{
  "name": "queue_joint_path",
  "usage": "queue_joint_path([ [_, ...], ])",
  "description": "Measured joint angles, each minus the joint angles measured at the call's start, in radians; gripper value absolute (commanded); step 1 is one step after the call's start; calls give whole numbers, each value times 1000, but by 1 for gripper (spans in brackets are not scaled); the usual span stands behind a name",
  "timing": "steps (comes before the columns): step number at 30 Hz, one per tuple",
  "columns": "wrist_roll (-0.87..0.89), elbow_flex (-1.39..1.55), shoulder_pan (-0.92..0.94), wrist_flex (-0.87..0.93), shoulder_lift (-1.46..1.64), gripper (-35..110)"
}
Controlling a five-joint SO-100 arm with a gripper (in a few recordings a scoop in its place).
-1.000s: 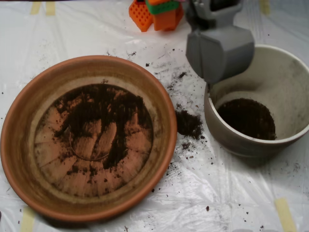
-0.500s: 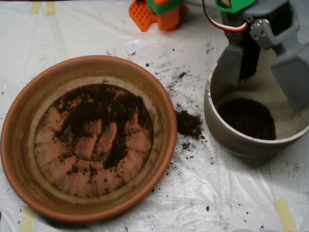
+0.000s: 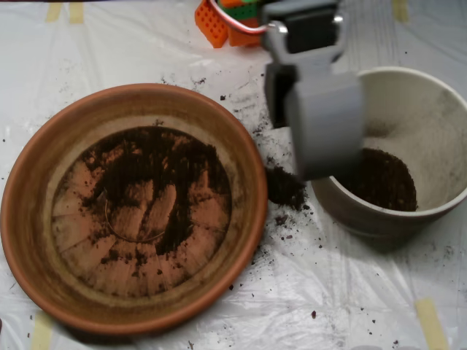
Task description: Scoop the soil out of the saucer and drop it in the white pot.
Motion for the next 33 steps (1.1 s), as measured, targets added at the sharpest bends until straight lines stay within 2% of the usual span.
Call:
queue_joint_path([
  [7,34,344,344,-132,153,36],
  [15,6,643,612,-325,170,34],
  [22,52,661,718,-426,-52,33],
  [33,66,485,727,-423,-367,32],
])
